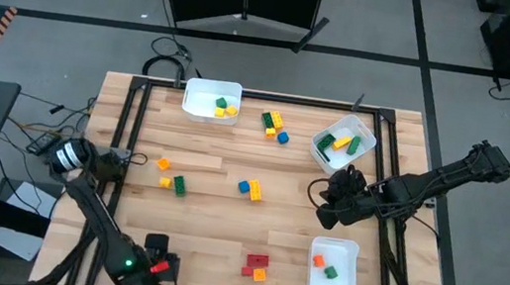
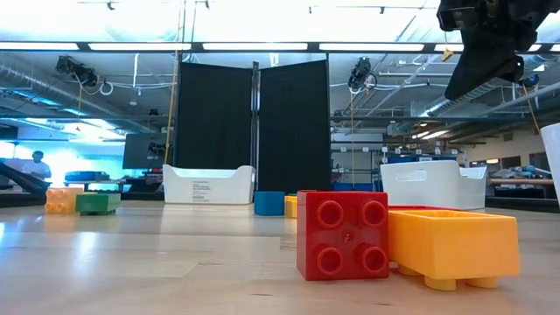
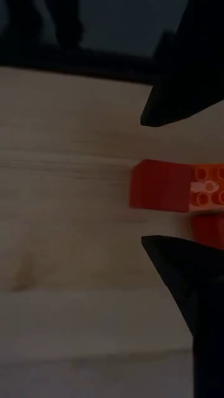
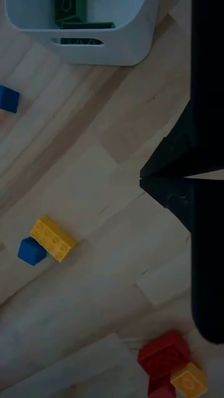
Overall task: Sort blocks by size
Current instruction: Put the red square block into the top left white bin
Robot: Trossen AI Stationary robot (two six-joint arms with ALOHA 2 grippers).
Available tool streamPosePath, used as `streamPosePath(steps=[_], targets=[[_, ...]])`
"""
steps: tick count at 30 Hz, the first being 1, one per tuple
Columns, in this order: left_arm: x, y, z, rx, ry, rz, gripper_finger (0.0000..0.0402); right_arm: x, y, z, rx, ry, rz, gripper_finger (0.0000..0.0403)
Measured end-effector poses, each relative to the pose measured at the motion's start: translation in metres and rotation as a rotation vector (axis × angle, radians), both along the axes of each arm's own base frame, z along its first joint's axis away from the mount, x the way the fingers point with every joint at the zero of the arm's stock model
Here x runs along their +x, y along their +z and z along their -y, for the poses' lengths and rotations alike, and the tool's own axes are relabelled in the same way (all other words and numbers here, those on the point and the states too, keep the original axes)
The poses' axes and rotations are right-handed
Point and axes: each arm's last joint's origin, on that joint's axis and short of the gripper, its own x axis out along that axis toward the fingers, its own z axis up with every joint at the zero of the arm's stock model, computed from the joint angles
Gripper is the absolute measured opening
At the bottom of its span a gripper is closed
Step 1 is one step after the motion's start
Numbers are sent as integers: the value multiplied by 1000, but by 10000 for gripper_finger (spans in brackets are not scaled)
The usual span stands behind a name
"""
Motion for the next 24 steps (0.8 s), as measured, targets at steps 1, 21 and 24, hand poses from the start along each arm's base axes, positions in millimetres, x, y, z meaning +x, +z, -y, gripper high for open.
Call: streamPosePath(steps=[1,21,24], targets=[[0,-4,1,9,-2,-8,309,0,0,0,0,0,0,16],[2,-33,9,43,-68,-84,185,1,0,0,-1,6,5,14],[4,-33,10,32,-68,-75,149,1,0,0,-5,12,3,18]])
